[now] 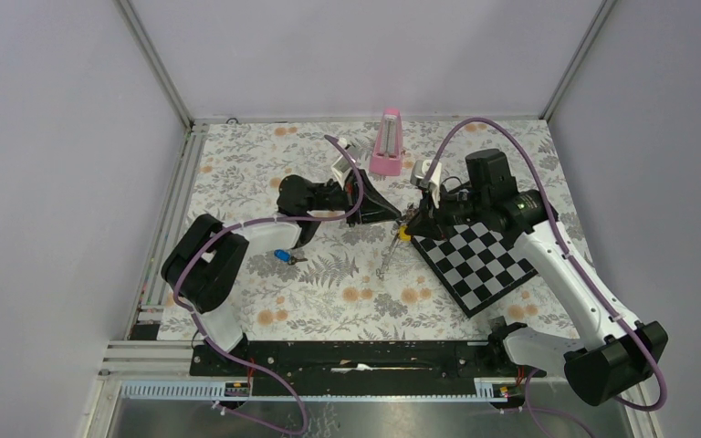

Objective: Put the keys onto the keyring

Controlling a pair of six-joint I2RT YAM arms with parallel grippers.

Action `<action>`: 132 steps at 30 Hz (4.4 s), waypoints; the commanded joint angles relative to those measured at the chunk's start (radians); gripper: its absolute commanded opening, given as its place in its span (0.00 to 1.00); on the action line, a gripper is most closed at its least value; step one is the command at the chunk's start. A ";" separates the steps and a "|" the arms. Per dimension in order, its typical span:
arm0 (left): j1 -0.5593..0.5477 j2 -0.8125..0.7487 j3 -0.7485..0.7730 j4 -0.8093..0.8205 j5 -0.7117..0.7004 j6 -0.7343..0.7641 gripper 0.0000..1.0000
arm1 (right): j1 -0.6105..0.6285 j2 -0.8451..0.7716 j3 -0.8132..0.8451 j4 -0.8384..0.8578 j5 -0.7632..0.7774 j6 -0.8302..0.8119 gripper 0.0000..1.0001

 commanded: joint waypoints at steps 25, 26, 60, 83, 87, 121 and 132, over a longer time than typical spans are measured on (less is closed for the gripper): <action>-0.020 -0.071 -0.082 0.198 -0.197 -0.167 0.00 | 0.006 0.017 -0.094 0.162 -0.114 0.076 0.00; -0.022 -0.071 -0.083 0.199 -0.199 -0.168 0.00 | 0.006 0.021 -0.094 0.166 -0.115 0.079 0.00; -0.034 -0.059 -0.094 0.180 -0.121 -0.060 0.00 | -0.075 -0.041 -0.032 0.151 -0.149 0.148 0.38; -0.032 -0.051 -0.074 0.101 -0.058 0.054 0.00 | -0.076 -0.002 0.009 0.094 -0.127 0.118 0.00; -0.031 -0.091 -0.012 -0.221 0.002 0.342 0.17 | -0.064 0.040 0.096 -0.033 -0.018 0.050 0.00; -0.040 -0.054 0.149 -0.601 0.100 0.589 0.17 | 0.089 0.167 0.286 -0.250 0.243 -0.017 0.00; -0.048 -0.044 0.150 -0.625 0.119 0.601 0.12 | 0.089 0.152 0.277 -0.234 0.242 -0.012 0.00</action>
